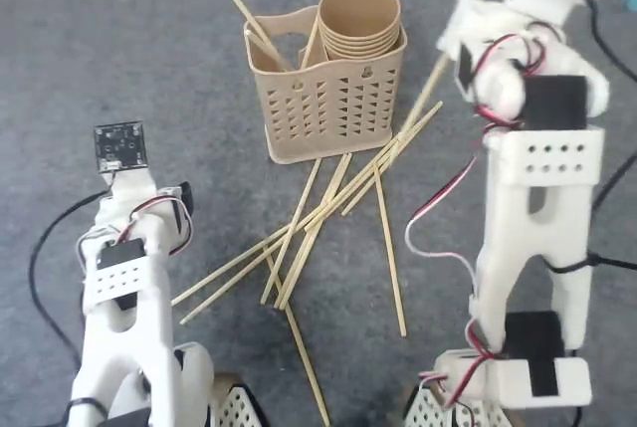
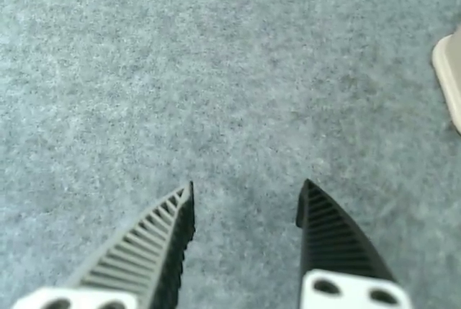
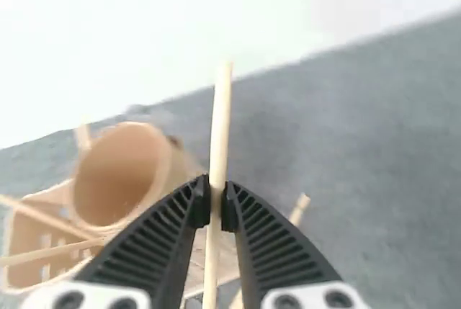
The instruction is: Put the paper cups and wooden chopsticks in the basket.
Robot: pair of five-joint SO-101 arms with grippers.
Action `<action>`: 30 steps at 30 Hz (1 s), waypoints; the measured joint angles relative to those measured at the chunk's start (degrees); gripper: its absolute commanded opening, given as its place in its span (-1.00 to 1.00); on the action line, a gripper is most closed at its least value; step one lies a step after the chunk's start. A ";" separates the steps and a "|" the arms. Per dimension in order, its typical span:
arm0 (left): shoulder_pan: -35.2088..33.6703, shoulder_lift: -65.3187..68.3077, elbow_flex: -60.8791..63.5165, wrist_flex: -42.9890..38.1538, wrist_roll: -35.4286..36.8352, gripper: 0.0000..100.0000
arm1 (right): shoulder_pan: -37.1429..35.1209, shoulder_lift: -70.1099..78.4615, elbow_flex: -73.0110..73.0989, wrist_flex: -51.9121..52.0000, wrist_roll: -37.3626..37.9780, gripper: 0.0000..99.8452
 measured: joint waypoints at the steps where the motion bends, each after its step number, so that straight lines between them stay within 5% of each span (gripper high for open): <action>1: 0.00 0.00 0.00 0.00 0.00 -0.56 | -1.05 -0.26 0.00 -0.26 0.62 -0.98; 20: 0.00 0.00 0.00 0.00 0.00 -0.56 | -9.32 -7.82 0.35 11.87 3.16 -0.98; 30: 0.00 0.00 0.00 0.00 0.00 -0.56 | -11.25 -24.00 21.71 3.87 3.25 -0.98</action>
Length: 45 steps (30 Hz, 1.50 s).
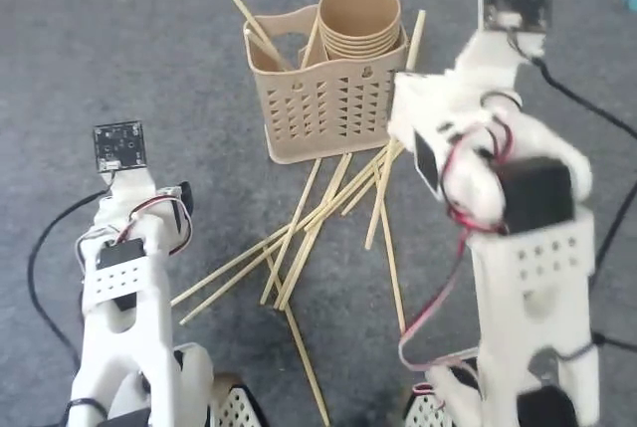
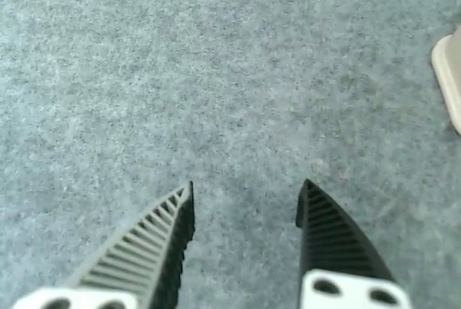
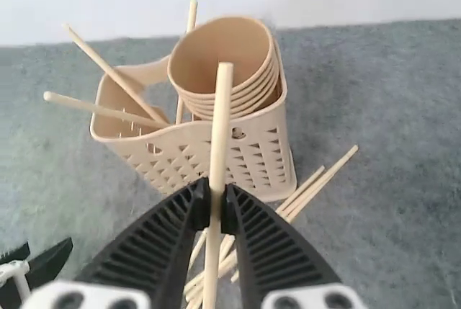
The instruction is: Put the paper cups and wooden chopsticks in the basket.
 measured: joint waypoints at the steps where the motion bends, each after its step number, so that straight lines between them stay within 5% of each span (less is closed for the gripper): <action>1: 0.09 0.00 0.00 0.00 0.00 -0.56 | 0.09 -2.20 3.43 -3.25 0.00 -0.98; 7: 0.00 0.00 0.00 -0.35 0.00 -0.56 | 1.49 -7.74 19.34 -26.73 0.00 -0.98; 19: -0.09 0.00 0.00 -0.35 0.00 -0.56 | -1.49 3.96 20.57 -65.05 0.00 -0.98; 35: 0.09 0.00 0.00 -0.35 0.00 -0.56 | -3.43 25.14 0.79 -67.43 0.00 -0.98; 45: 0.44 0.00 0.00 -0.35 0.00 -0.56 | -3.52 34.55 -24.70 -55.56 0.00 -0.98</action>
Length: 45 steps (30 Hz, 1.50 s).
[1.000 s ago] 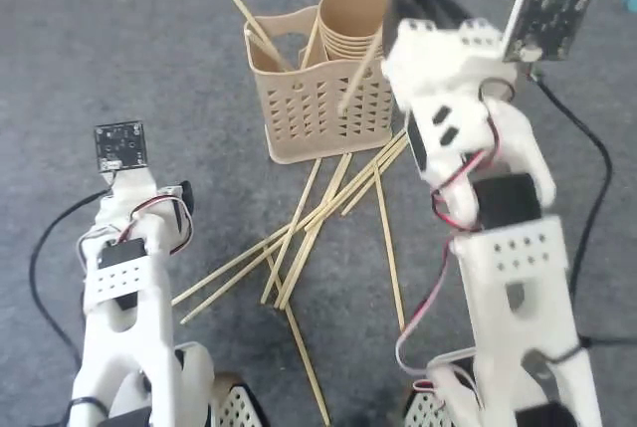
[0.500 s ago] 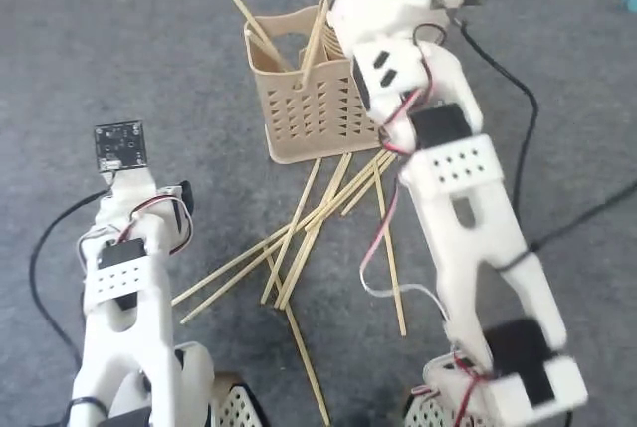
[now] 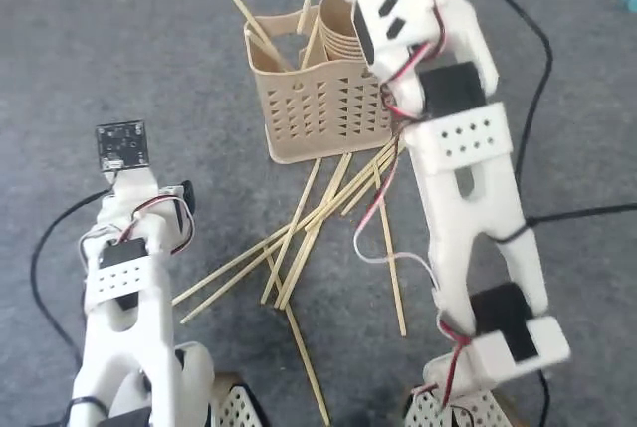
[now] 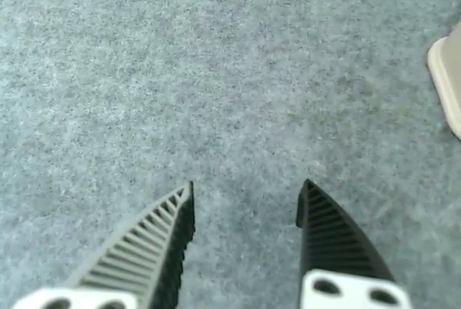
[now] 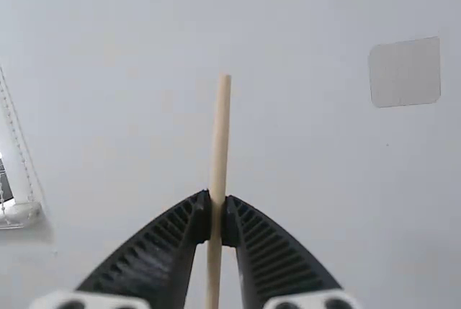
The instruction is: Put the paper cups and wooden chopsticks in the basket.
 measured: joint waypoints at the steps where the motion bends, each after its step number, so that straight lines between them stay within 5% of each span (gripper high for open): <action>1: 0.00 0.00 0.00 0.00 0.00 -0.56 | 0.09 1.58 -1.14 0.09 0.00 -0.98; 22: -0.09 0.00 0.00 0.00 0.00 -0.56 | 2.29 10.99 -2.46 10.29 4.66 -0.86; 26: -0.09 0.00 0.00 0.00 0.00 -0.56 | 2.11 10.99 -2.46 15.91 4.66 -0.69; 45: -0.09 0.00 0.18 0.00 0.00 -0.57 | 2.11 -3.34 -2.46 47.12 0.44 -0.69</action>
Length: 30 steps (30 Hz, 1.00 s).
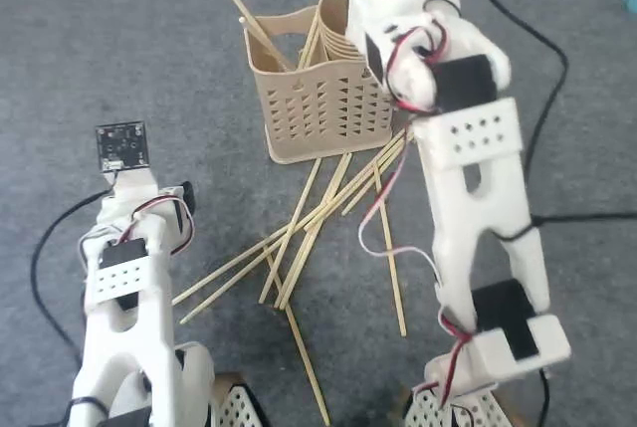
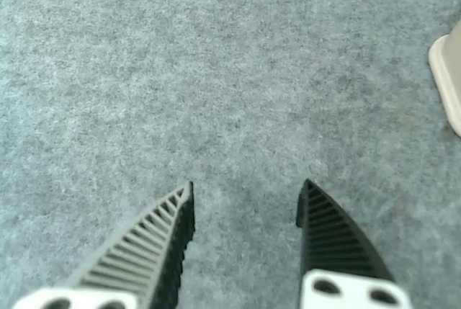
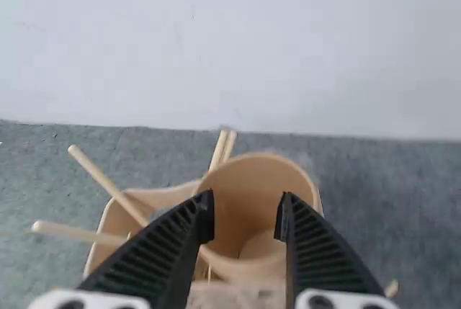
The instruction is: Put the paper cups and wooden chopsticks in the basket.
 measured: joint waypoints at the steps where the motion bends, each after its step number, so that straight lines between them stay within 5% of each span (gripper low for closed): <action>1: 0.00 0.00 0.00 0.00 0.00 -0.57 | 0.09 -0.88 0.00 2.90 -2.46 -0.69; 9: 0.00 0.00 0.00 0.00 0.00 -0.57 | 0.79 -2.90 0.00 26.02 -18.81 -0.69; 16: 0.00 0.00 0.00 0.00 0.00 -0.57 | 5.71 -2.73 3.34 29.71 -24.44 -0.72; 20: 0.00 0.00 0.00 0.00 0.00 -0.57 | 6.15 0.79 12.66 24.97 -24.70 -1.00; 30: 0.00 0.00 0.00 0.00 0.00 -0.57 | 6.33 6.42 35.60 -4.13 -24.18 -0.90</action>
